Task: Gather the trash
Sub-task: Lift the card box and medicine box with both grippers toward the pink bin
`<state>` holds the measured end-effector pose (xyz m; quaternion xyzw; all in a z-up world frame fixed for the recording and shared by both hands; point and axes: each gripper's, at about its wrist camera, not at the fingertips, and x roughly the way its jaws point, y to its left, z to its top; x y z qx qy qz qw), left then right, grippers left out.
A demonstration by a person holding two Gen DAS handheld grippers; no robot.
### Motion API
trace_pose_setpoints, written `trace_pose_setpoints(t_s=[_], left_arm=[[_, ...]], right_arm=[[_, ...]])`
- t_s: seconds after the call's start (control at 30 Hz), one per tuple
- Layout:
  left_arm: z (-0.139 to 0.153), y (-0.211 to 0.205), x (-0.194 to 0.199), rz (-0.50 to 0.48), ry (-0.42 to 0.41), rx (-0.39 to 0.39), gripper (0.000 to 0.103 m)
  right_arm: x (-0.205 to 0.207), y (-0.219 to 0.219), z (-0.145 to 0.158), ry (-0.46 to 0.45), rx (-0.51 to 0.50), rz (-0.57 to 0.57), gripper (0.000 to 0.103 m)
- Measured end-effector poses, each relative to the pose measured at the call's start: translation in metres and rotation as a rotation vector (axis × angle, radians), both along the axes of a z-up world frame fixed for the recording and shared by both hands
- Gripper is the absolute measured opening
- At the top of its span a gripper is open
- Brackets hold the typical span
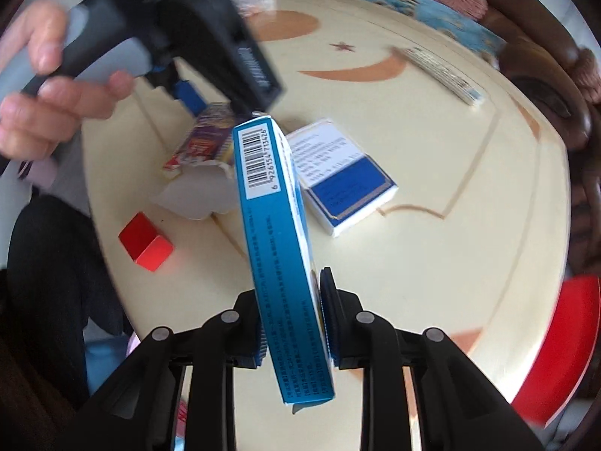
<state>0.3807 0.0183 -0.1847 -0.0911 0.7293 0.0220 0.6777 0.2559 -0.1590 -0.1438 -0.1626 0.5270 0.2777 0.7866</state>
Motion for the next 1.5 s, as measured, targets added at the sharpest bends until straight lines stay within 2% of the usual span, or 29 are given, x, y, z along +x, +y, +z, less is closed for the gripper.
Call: trace_pose_setpoints(t_s=[0.17, 0.43, 0.57, 0.73, 0.83, 1.13, 1.5], left_arm=[[0.030, 0.005, -0.010, -0.017, -0.070, -0.008, 0.063], [0.105, 0.006, -0.032, -0.095, -0.205, 0.004, 0.063], [0.135, 0.003, -0.057, -0.144, -0.259, 0.012, 0.063], [0.147, 0.006, -0.100, -0.199, -0.331, 0.026, 0.063], [0.167, 0.007, -0.125, -0.231, -0.372, 0.035, 0.063], [0.198, 0.006, -0.192, -0.321, -0.479, 0.060, 0.063], [0.199, -0.001, -0.256, -0.423, -0.533, 0.035, 0.063]], right_arm=[[-0.003, -0.008, 0.022, -0.050, -0.007, -0.083, 0.024], [-0.021, -0.017, 0.069, -0.099, 0.004, -0.189, 0.024], [-0.035, -0.018, 0.088, -0.116, 0.018, -0.222, 0.024], [-0.062, -0.020, 0.111, -0.135, 0.024, -0.259, 0.024], [-0.078, -0.020, 0.125, -0.153, 0.016, -0.279, 0.024], [-0.128, -0.018, 0.160, -0.193, 0.028, -0.314, 0.024], [-0.190, -0.017, 0.170, -0.200, 0.048, -0.332, 0.024]])
